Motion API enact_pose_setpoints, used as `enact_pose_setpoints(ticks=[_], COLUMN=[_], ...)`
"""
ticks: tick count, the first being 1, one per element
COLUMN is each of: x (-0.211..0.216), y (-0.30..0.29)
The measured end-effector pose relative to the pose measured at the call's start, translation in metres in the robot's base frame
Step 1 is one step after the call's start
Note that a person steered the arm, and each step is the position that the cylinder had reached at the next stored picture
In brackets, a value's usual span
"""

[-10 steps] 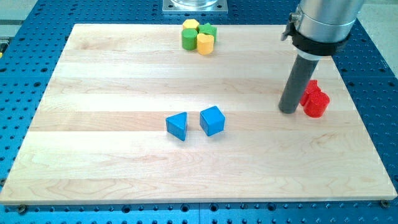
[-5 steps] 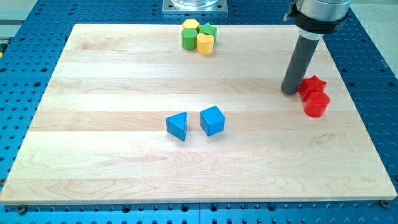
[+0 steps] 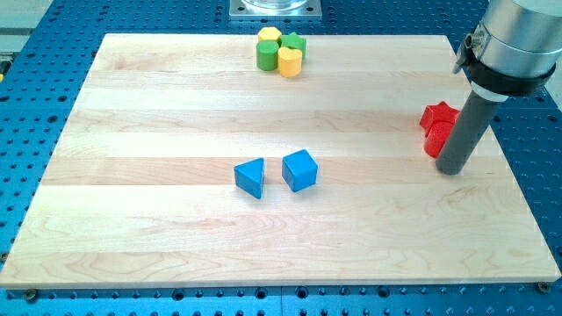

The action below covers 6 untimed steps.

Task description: Push the red blocks to the center right of the board

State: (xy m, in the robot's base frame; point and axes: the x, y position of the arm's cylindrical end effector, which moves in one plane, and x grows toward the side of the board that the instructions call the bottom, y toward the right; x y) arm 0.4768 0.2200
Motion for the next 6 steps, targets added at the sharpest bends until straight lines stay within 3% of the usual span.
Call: enact_pose_setpoints(ticks=[2,3,5,6], x=[0.029,0.018,-0.043,-0.046], y=[-0.031,-0.035,-0.024,-0.024])
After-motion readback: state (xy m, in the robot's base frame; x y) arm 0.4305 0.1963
